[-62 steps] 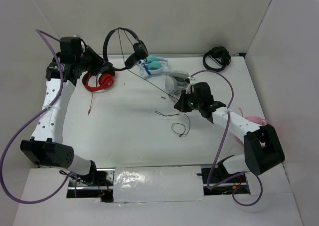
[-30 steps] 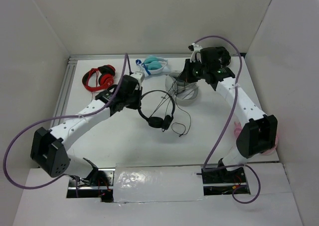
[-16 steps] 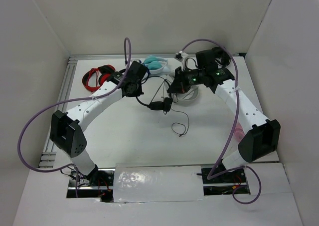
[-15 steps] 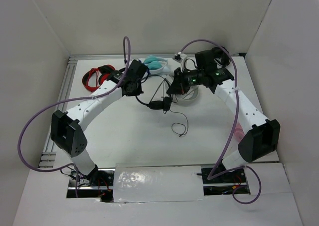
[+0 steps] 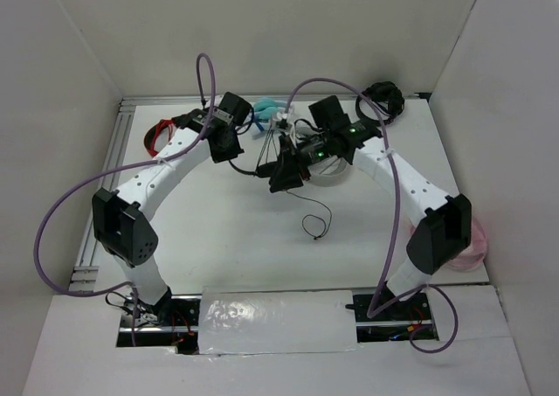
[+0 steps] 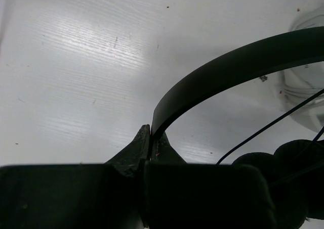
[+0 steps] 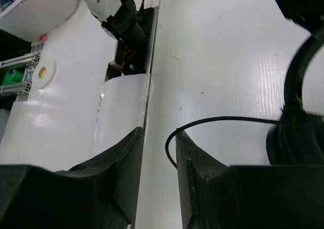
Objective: Wrap the headphones
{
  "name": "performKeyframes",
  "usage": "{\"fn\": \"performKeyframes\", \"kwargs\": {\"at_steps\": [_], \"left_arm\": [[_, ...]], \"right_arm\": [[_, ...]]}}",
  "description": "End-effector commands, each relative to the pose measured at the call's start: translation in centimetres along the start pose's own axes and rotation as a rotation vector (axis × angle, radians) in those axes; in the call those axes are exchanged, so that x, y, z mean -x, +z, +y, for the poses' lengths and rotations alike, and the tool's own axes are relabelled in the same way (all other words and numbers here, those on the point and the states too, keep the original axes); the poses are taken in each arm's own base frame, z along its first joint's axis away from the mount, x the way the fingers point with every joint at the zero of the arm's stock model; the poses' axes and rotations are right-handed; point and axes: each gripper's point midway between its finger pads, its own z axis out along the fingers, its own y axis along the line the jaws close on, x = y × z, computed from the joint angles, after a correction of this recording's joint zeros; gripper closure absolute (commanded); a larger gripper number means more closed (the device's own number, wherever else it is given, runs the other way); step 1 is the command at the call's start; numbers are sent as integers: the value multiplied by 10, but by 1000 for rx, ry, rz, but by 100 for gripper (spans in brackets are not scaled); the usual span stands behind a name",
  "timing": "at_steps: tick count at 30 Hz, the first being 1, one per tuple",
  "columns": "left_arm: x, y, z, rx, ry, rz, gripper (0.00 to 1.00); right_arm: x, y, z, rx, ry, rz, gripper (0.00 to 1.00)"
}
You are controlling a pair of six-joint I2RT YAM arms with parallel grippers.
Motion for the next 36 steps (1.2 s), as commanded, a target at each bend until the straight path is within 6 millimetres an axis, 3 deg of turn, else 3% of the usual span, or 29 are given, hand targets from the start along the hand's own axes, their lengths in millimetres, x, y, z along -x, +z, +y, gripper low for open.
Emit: {"fn": "performKeyframes", "kwargs": {"at_steps": [1,6,8,9,10,11,12,13,14,16,19,20,22,23,25,28,31,34,36], "left_arm": [[13,-18,-20,-92,-98,-9,100],[20,-37,-33,-225,-170,10,100],[24,-48,-34,-274,-199,-1,100],[26,-51,-33,-286,-216,0,100],[29,-57,-31,-311,-240,-6,100],[31,-59,-29,-321,-252,-11,100],[32,-62,-27,-331,-257,-15,100],[35,-66,-24,-346,-268,-22,100],[36,-68,-22,-353,-277,-26,100],[37,-76,-18,-366,-291,-35,100],[39,-87,-12,-396,-301,-51,100],[40,-92,-14,-426,-303,-55,100],[41,-101,-12,-461,-298,-70,100],[41,-104,-11,-472,-301,-71,100],[43,-111,-7,-489,-310,-87,100],[46,-120,-4,-507,-308,-100,100],[48,-129,-3,-530,-298,-111,100],[48,-135,1,-539,-300,-128,100],[50,-137,3,-540,-302,-135,100]], "right_arm": [[22,18,10,94,-84,-18,60],[14,62,-12,76,11,52,53],[15,73,-25,-13,12,65,52],[-2,81,-40,-125,37,108,52],[14,82,-43,-193,10,51,50],[12,84,-45,-245,2,38,48],[-1,82,-50,-360,6,49,46],[11,81,-53,-422,-32,-11,45],[-8,82,-56,-477,2,-4,43],[12,69,-58,-657,-49,-107,41],[9,58,-60,-828,-30,-189,38],[-1,56,-64,-862,-8,-194,37],[9,49,-61,-907,-19,-269,36],[-2,48,-62,-921,-11,-269,34],[-2,43,-56,-917,-21,-327,33],[9,32,-41,-895,-58,-415,31],[-1,24,-34,-888,-88,-429,30],[-23,19,-30,-882,-118,-393,30],[-27,17,-18,-829,-151,-387,29]]}}
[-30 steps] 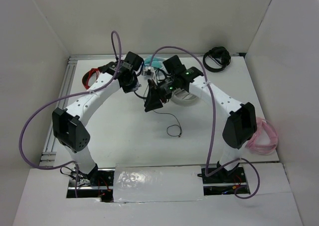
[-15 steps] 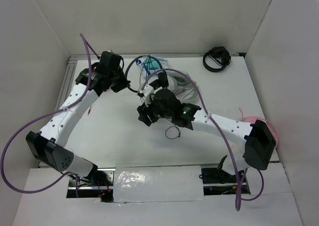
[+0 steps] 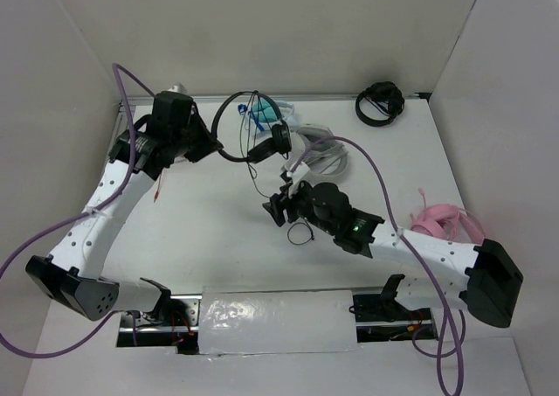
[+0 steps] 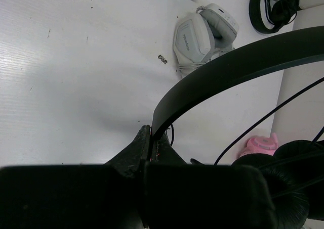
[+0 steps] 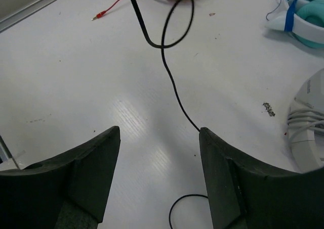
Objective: Wrap the headphones
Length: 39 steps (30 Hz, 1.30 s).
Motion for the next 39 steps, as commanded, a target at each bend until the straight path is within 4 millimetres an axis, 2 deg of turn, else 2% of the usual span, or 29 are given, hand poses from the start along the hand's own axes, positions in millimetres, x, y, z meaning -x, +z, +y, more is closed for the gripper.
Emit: {"fn": "performKeyframes", "kwargs": {"at_steps": [1,2,4,6,7,9,11,13,17,18,20,21,23,25,28,30,31,34,35,37,38,39], "left_arm": [[18,-22,-21,-110,-11,-64,100],[19,-22,-21,-110,-12,-66,100],[17,-25,-22,-115,-9,-56,100],[16,-28,-23,-134,-2,-56,100],[16,-30,-26,-155,6,-56,100],[15,-33,-26,-167,12,-55,100],[18,-37,-30,-182,21,-61,100],[22,-49,-33,-207,42,-88,100],[23,-61,-42,-262,73,-95,100],[24,-63,-44,-273,77,-95,100],[27,-69,-48,-296,87,-107,100],[29,-71,-50,-300,92,-112,100],[32,-75,-52,-304,91,-122,100],[33,-77,-52,-304,98,-126,100],[31,-84,-56,-357,136,-130,100],[29,-92,-60,-395,158,-130,100],[29,-95,-60,-403,162,-133,100],[26,-104,-60,-449,185,-152,100],[24,-108,-61,-472,200,-150,100],[24,-117,-61,-507,217,-166,100],[22,-123,-60,-521,230,-176,100],[23,-124,-59,-523,232,-186,100]], "right_arm": [[12,-15,5,50,-24,-96,29],[17,-23,4,50,-22,-117,28],[2,-27,-1,34,-19,-106,27],[-1,-29,-5,21,-14,-125,25],[-11,-29,-7,22,-20,-108,24],[-21,-24,-17,-11,-18,-85,23],[-40,-16,-28,-44,-54,-29,23],[-56,-8,-43,-81,-53,36,24],[-73,6,-60,-110,-38,91,24],[-68,12,-61,-102,-40,93,24],[-87,21,-54,-17,-23,176,24],[-95,34,-46,36,-9,218,25],[-99,38,-43,48,-7,229,26],[-111,45,-57,-24,13,254,32],[-109,50,-66,-58,118,254,74],[-106,50,-88,-117,211,251,100],[-109,46,-105,-152,238,268,100],[-112,38,-127,-209,343,281,100],[-116,31,-144,-259,386,278,100],[-121,22,-159,-318,477,291,100],[-123,16,-177,-388,512,281,100],[-125,12,-185,-418,544,279,100]]}}
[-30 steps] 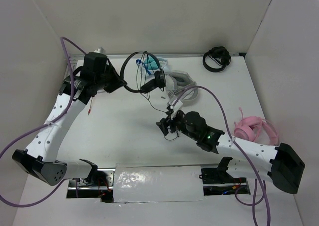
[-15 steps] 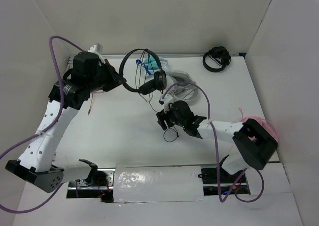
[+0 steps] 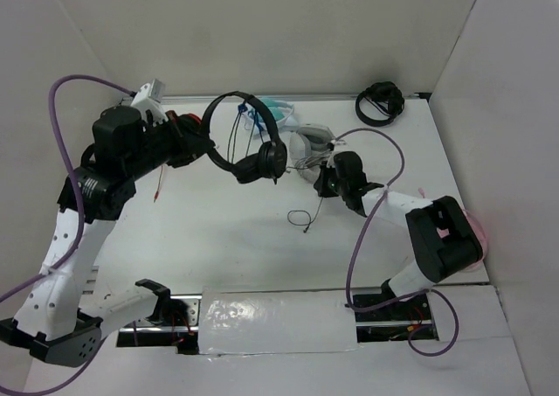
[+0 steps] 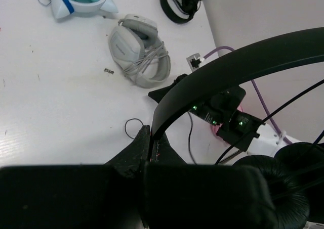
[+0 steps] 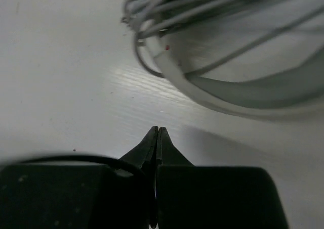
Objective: Wrap the headphones
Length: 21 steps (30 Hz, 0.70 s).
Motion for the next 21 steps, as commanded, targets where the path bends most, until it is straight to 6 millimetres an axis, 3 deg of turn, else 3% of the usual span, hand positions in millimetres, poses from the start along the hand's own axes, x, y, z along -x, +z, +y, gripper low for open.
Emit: {"fn": "performKeyframes", "kwargs": {"at_steps": [1,2,5,9,14,15,17,18,20,21], "left_arm": [[21,-18,-28,-146,63,-105,100],[21,-21,-26,-145,73,-118,100],[23,-23,-21,-121,84,-132,100],[14,-14,-11,-111,118,-104,100],[-42,11,6,-222,180,35,100],[-51,13,7,-247,191,58,100],[-71,25,19,-244,189,114,100],[-78,30,21,-258,226,130,100],[-100,42,21,-283,258,196,100],[-108,48,26,-269,273,215,100]], "right_arm": [[10,-6,-24,-87,203,3,100],[11,-7,-40,-112,252,9,100],[8,-11,-65,-133,350,33,100],[23,-17,-76,-102,392,11,100],[58,-23,-90,-161,359,6,100],[78,-22,-91,-159,346,-18,100],[84,-22,-92,-167,314,29,100],[102,-17,-90,-158,294,17,100],[107,-16,-92,-164,277,47,100],[123,-13,-96,-180,266,29,100]]}}
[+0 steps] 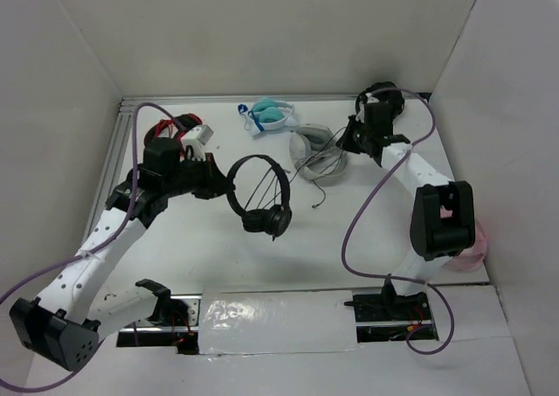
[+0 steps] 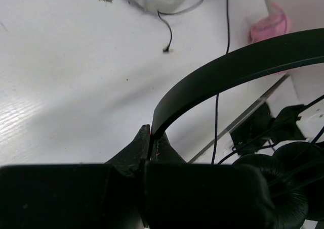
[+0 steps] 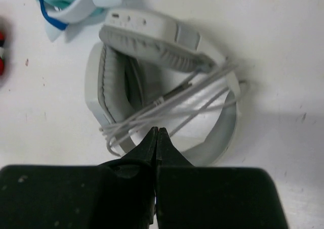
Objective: Wrap the headphones
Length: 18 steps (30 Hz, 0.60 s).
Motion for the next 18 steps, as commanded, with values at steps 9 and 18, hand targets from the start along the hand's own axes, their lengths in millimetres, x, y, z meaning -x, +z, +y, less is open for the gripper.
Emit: {"fn": "performKeyframes", "kwargs": {"at_steps": [9,18], "left_arm": [[-52,79,15,106,146,151,100],[-73,110,65,373,47,255,100]], "right_arm": [[80,-18,11,-103,-110,-8,100],[78,-82,61,45,-206,-77,100]]}}
